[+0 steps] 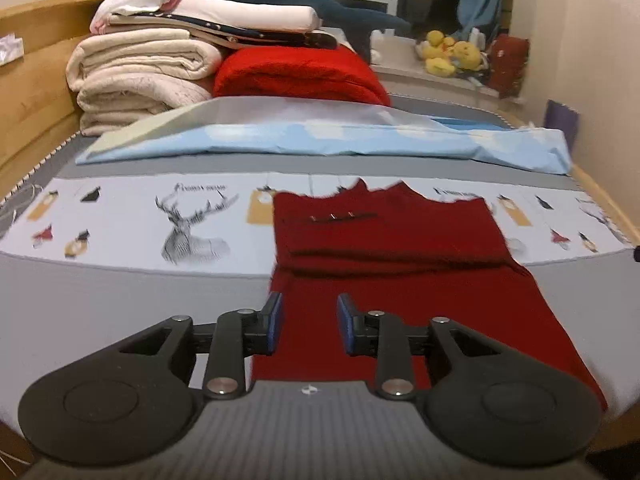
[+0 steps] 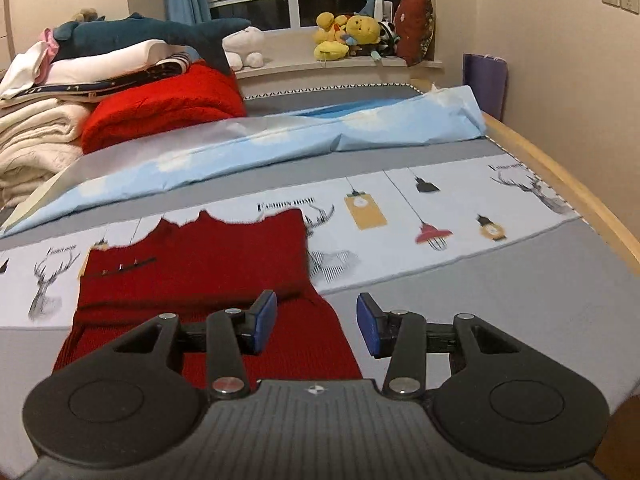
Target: Fold small clothes
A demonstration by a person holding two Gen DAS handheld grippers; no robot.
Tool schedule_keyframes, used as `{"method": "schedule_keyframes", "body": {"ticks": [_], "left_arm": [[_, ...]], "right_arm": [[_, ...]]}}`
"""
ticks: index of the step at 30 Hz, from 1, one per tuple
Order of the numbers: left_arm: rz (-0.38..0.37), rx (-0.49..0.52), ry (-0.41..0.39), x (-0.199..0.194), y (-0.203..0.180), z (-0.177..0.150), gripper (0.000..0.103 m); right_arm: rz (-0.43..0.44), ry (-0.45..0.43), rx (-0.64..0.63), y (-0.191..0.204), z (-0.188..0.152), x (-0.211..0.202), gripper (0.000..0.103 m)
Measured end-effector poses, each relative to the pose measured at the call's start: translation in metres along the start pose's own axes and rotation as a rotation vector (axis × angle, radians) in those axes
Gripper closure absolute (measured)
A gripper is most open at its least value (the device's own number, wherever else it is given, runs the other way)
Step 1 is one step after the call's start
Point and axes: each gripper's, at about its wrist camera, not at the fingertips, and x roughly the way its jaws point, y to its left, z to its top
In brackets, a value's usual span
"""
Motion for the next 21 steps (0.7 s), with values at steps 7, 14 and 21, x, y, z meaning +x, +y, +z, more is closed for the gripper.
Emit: {"method": "schedule_keyframes", "body": {"ticks": [7, 14, 21], "left_arm": [[-0.021, -0.056, 0.078, 0.007, 0.016, -0.083, 0.069], [0.033, -0.219, 0.282, 0.049, 0.062, -0.132, 0.069], [0.018, -0.337, 0.410, 0.066, 0.086, -0.154, 0.069]], "right_arm": [[-0.004, 0.074, 0.040, -0.050, -0.065, 0.006, 0.056], [-0.035, 0.351, 0.192, -0.102, -0.120, 0.066, 0.056], [-0.017, 0.462, 0.229, -0.106, -0.143, 0.088, 0.056]]}}
